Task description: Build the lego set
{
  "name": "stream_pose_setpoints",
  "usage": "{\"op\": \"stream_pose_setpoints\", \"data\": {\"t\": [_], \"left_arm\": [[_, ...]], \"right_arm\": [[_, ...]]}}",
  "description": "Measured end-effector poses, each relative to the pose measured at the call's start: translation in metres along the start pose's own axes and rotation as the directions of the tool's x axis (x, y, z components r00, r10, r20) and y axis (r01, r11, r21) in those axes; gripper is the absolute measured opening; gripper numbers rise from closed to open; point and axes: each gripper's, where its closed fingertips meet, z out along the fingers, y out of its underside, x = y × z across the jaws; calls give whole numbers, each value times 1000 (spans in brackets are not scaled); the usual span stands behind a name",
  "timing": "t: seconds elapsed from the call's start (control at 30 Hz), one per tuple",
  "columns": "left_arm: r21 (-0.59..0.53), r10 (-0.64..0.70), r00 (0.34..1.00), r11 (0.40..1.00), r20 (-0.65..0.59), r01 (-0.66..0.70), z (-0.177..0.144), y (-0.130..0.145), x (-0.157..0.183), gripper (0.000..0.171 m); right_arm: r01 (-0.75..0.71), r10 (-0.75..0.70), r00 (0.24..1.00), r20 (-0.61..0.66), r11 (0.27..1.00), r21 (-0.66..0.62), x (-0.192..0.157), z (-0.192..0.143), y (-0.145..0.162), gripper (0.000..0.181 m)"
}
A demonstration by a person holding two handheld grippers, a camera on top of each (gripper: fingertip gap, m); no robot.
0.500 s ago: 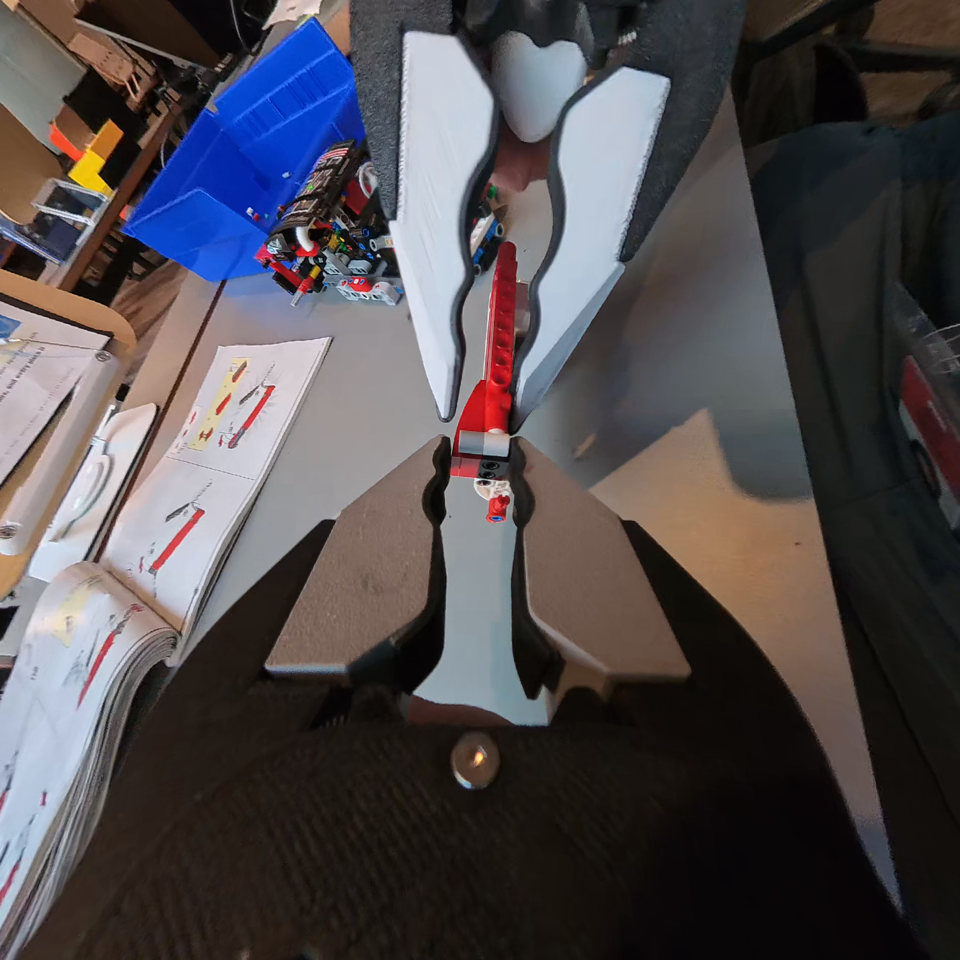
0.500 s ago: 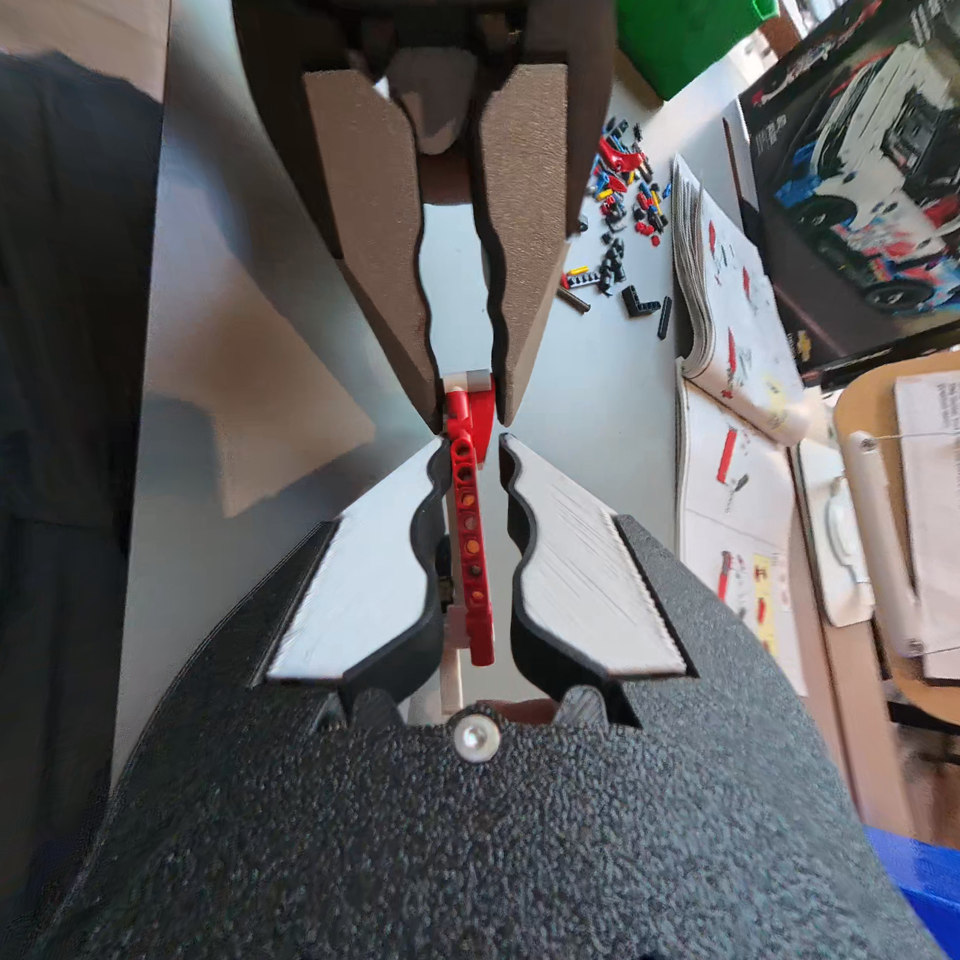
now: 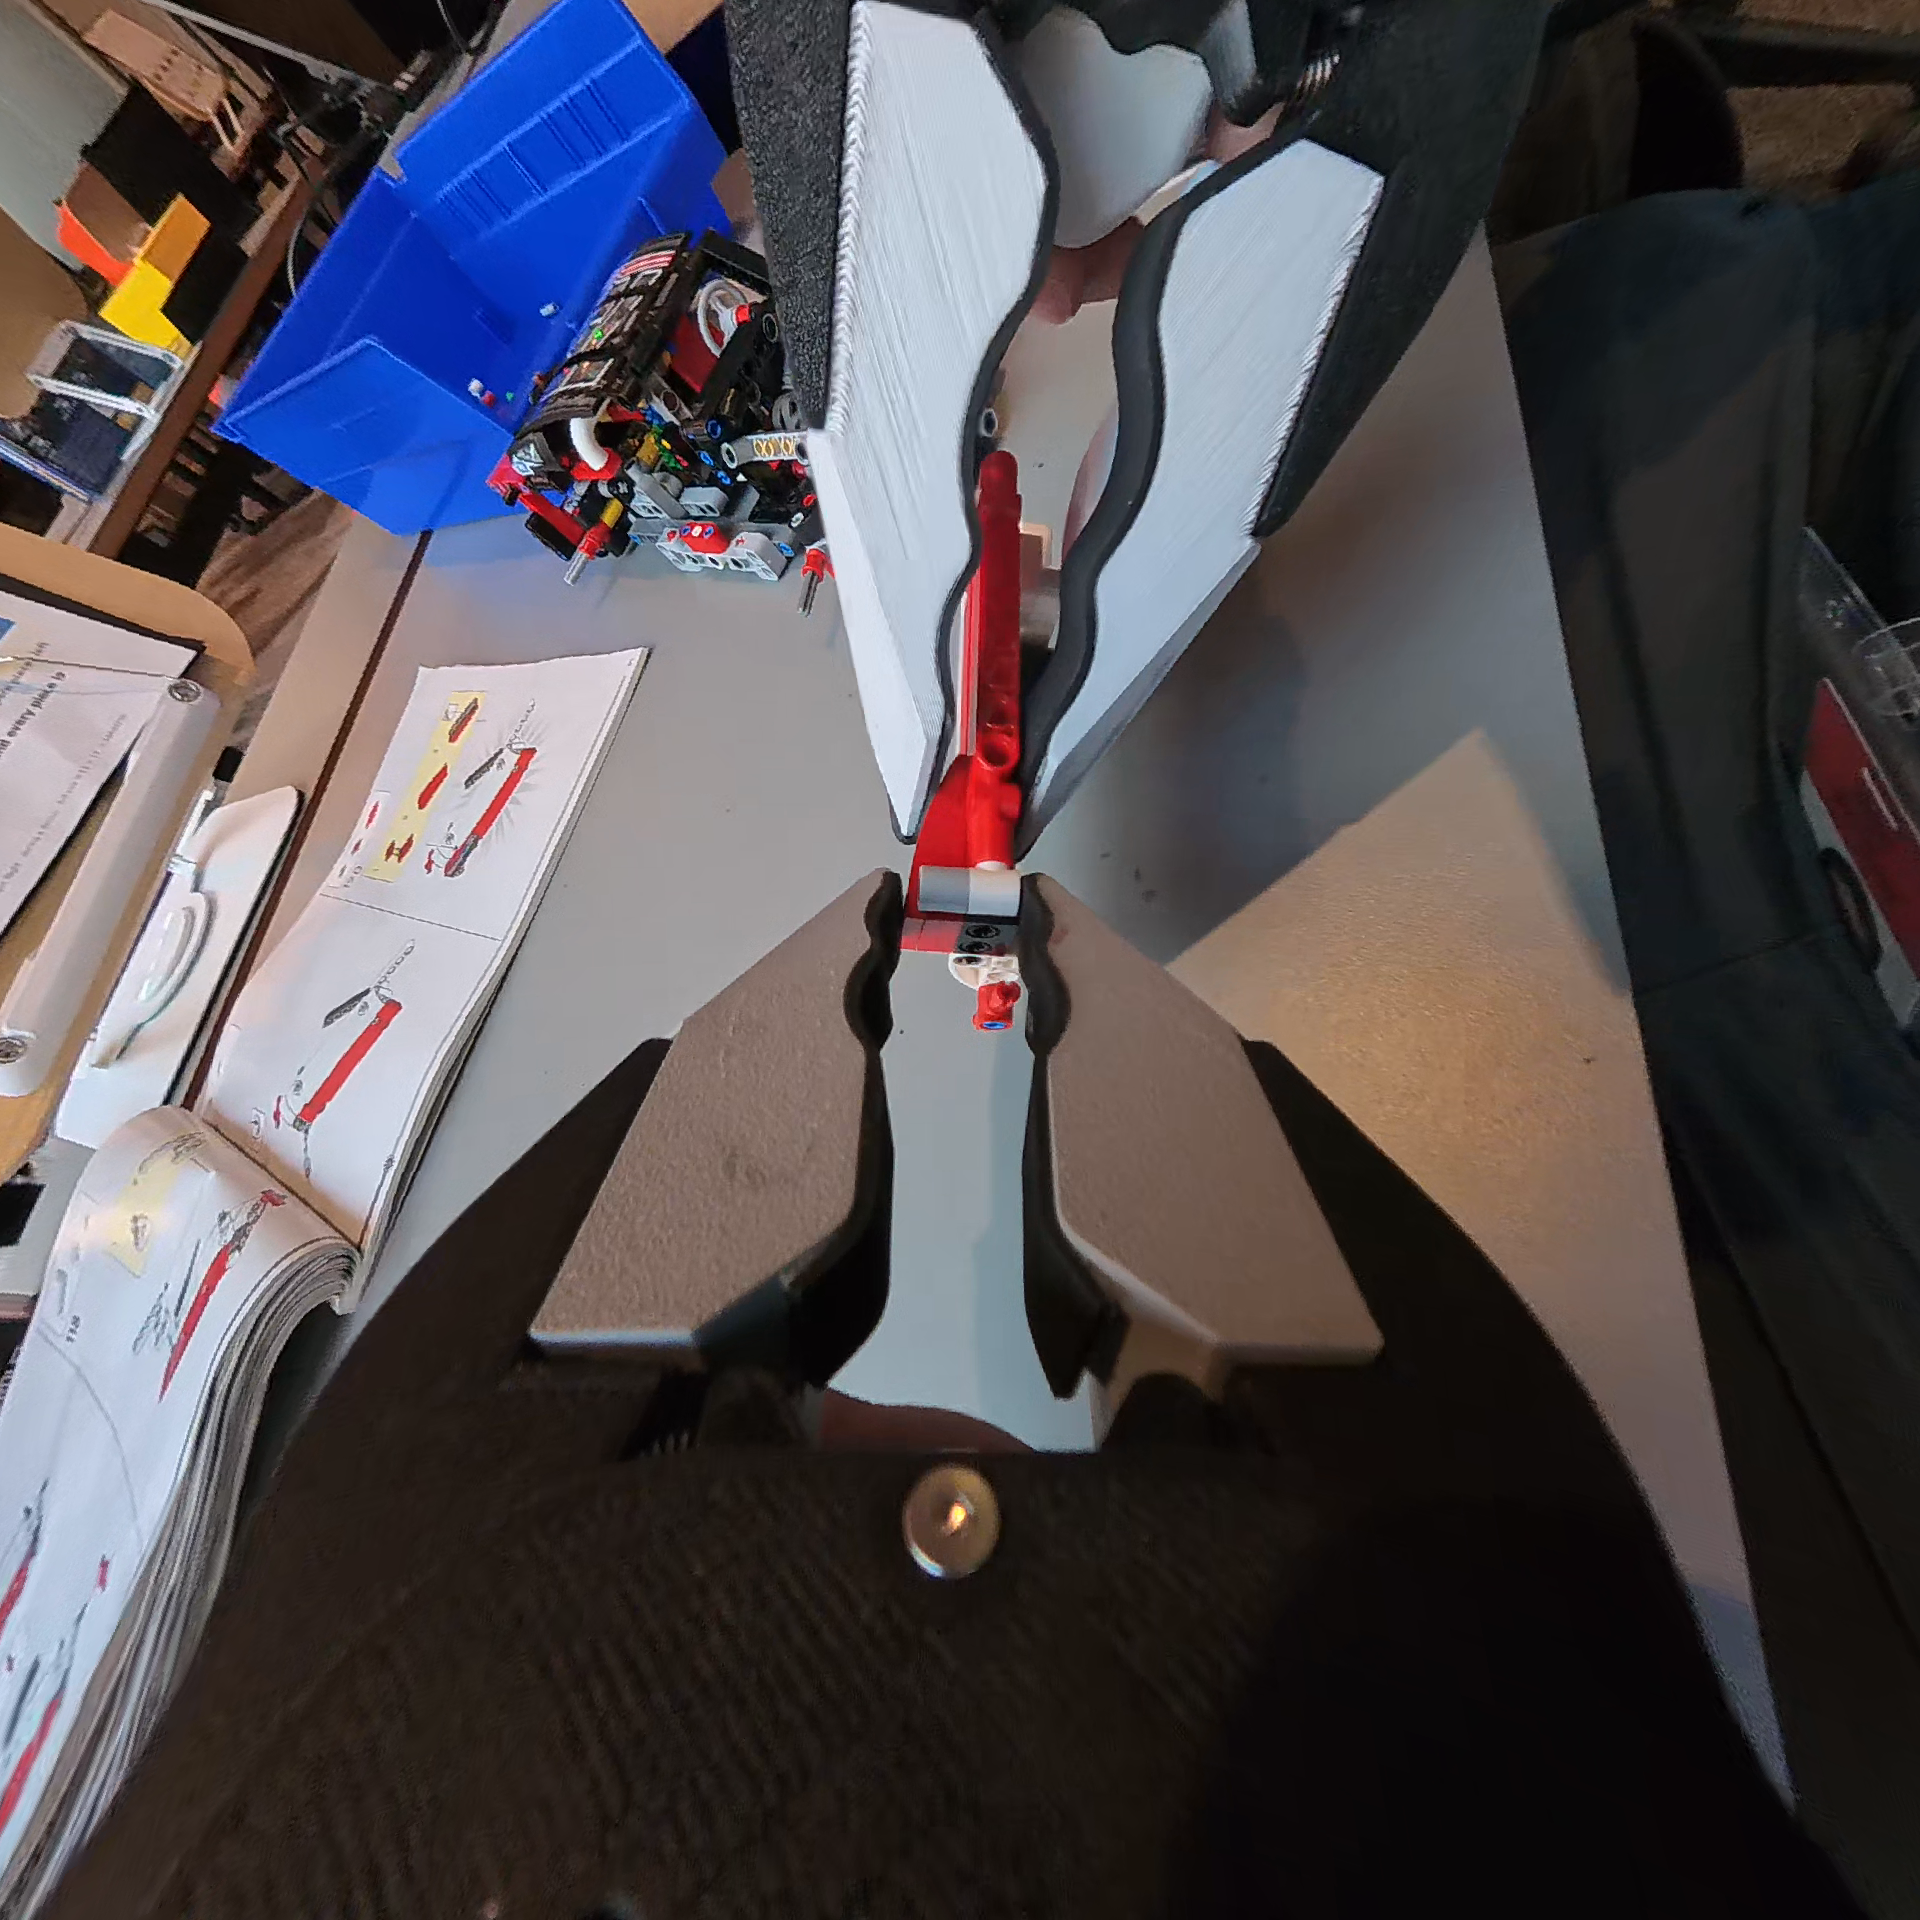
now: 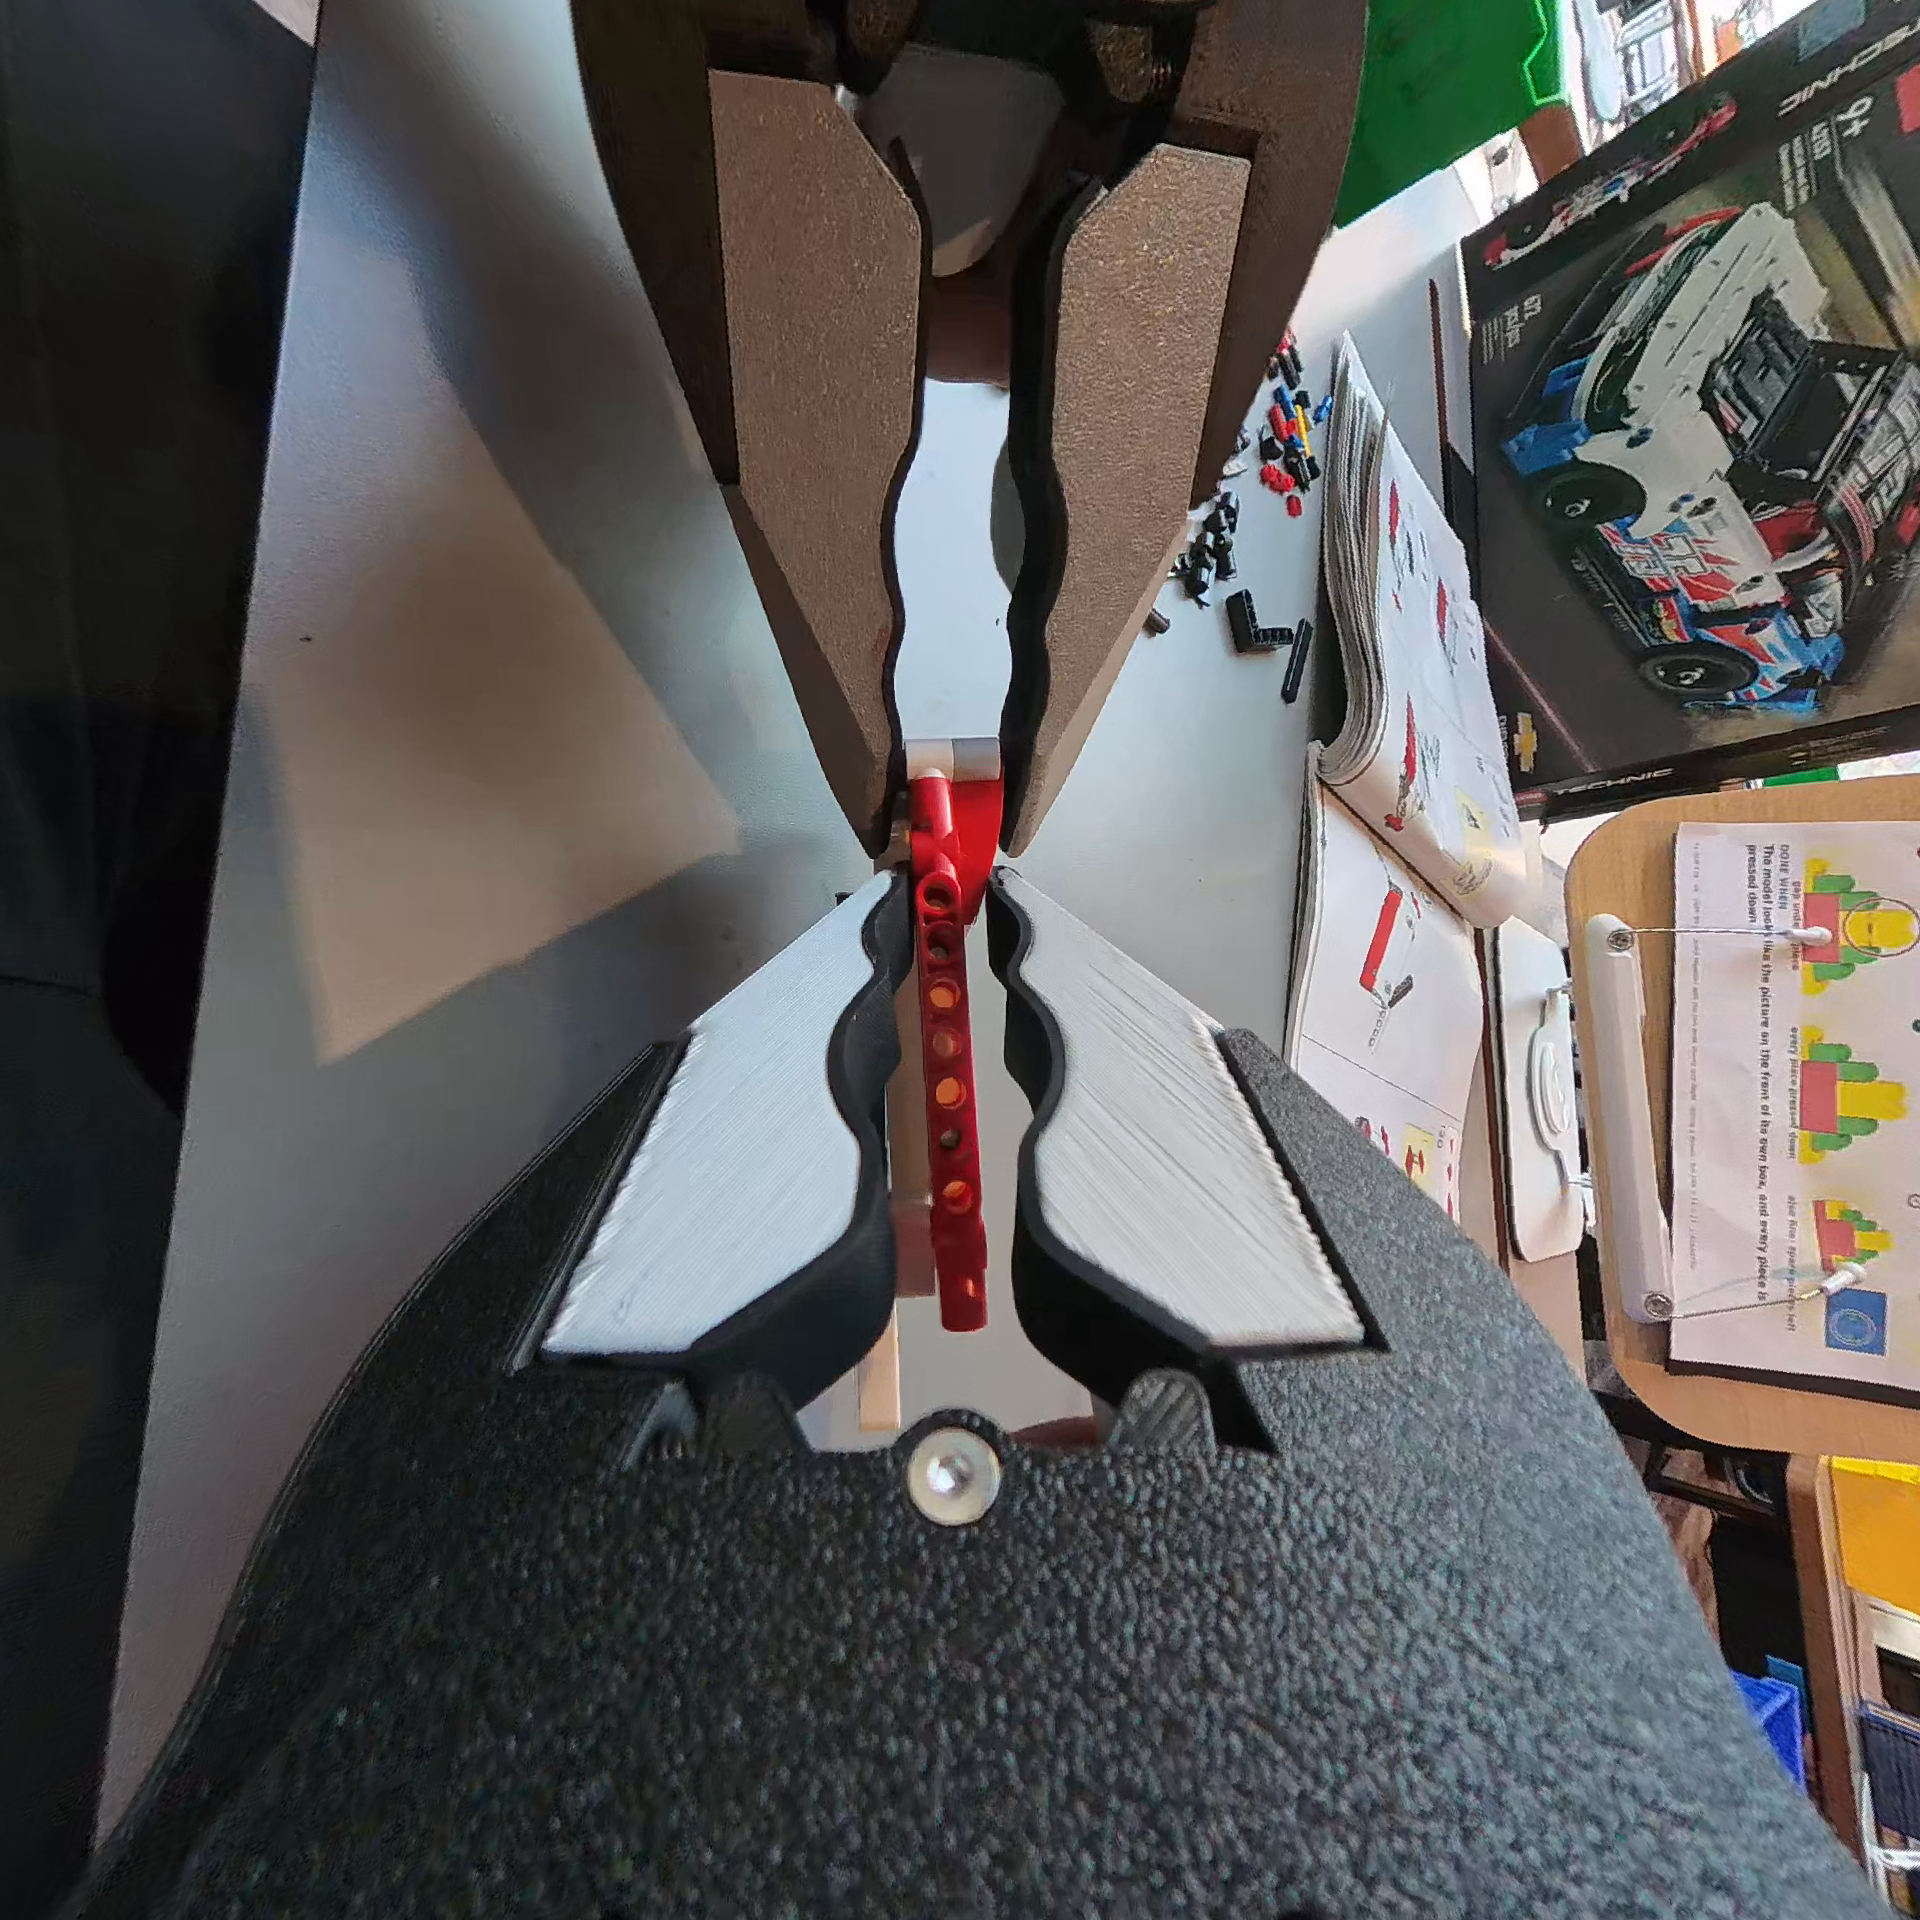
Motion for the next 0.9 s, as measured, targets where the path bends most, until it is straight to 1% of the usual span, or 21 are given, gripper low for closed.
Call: {"op": "stream_pose_setpoints", "data": {"t": [0.07, 0.17, 0.23, 0.33, 0.4, 0.47, 0.5, 0.57, 0.6, 0.63, 0.73, 0.8, 0.83, 0.9], "left_arm": [[-3, 21, 999, 1000, 37, -21, 0, 1, -4, 19], [-23, 71, 994, 997, 86, -69, 1, 4, -6, 19], [-46, 151, 978, 988, 142, -146, -2, 5, -11, 19], [-135, 322, 917, 945, 237, -297, -4, 10, -19, 19], [-153, 360, 903, 931, 235, -332, -2, 11, -14, 20], [-149, 358, 909, 932, 214, -332, 0, 13, -7, 21], [-147, 345, 918, 936, 197, -321, 1, 15, -3, 23], [-132, 281, 947, 956, 154, -262, 3, 17, 4, 43], [-126, 237, 962, 967, 132, -221, 2, 17, 8, 51], [-114, 193, 975, 977, 114, -180, 1, 17, 10, 56], [-60, 64, 994, 997, 93, -58, -7, 12, 11, 61], [-26, -45, 998, 999, 43, 46, -13, 10, 15, 63], [-22, -106, 994, 994, 16, 106, -15, 12, 17, 67], [-41, -203, 979, 978, -3, 203, -17, 20, 18, 67]], "right_arm": [[-31, 31, 999, -16, 1000, -2, 3, 2, 1, 12], [-110, 110, 994, -1, 994, -2, 3, 5, 2, 13], [-162, 162, 987, 10, 987, 14, 3, 4, 2, 16], [-259, 258, 966, 24, 965, 49, 6, -4, 2, 20], [-340, 337, 940, 55, 938, 65, 6, -10, 4, 21], [-441, 434, 895, 106, 895, 59, 4, -14, 10, 27], [-489, 479, 868, 131, 871, 53, 2, -16, 13, 28], [-573, 558, 809, 183, 818, 39, -4, -19, 20, 34], [-607, 589, 781, 207, 794, 30, -7, -21, 23, 40], [-631, 612, 759, 223, 775, 22, -9, -23, 26, 42], [-682, 659, 716, 230, 731, 28, -9, -29, 35, 42], [-724, 695, 676, 245, 689, 41, -9, -33, 38, 46], [-744, 712, 654, 254, 667, 47, -10, -34, 39, 47], [-764, 731, 632, 258, 644, 47, -13, -34, 41, 50]]}}
